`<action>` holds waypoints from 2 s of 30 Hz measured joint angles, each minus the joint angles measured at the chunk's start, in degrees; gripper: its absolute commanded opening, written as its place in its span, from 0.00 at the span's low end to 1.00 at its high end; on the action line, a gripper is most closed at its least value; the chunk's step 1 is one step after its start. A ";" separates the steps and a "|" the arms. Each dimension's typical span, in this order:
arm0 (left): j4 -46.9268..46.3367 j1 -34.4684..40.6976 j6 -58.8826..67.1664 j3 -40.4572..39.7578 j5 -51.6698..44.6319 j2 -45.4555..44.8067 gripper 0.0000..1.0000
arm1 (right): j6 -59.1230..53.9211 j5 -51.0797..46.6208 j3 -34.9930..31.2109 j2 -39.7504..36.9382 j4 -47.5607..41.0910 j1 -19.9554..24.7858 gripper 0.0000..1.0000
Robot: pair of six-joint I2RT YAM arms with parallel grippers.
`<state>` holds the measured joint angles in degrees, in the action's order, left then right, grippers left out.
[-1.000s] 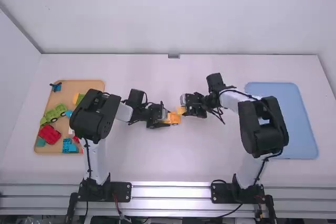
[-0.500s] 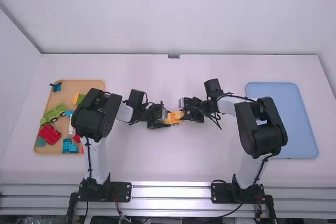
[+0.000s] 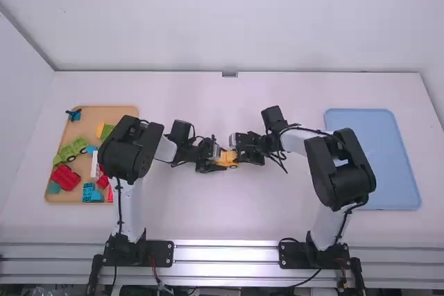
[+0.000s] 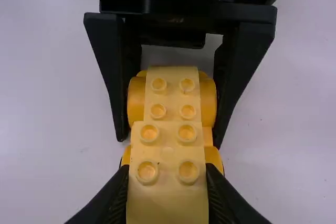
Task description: Assemble lego blocks to make yellow taxi
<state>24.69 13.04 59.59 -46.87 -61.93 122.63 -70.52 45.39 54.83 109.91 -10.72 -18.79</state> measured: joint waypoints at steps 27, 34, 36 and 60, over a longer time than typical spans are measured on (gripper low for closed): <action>-1.64 -0.02 0.37 -0.85 0.20 0.00 0.25 | -0.11 -0.83 0.00 0.00 -0.11 -0.44 0.10; -1.70 -0.02 0.22 -0.85 0.20 0.00 0.25 | 0.72 -3.34 0.00 0.17 1.99 -1.88 0.08; -1.73 -0.02 0.20 -0.85 0.20 0.00 0.25 | 1.01 -3.37 0.00 0.28 1.95 -1.88 0.08; -1.88 0.20 0.22 -0.74 0.00 0.04 0.26 | 2.12 -3.61 0.44 0.55 0.42 -1.79 0.61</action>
<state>22.81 13.23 59.81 -47.62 -61.93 122.67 -68.40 41.78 55.27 110.45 -10.31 -20.58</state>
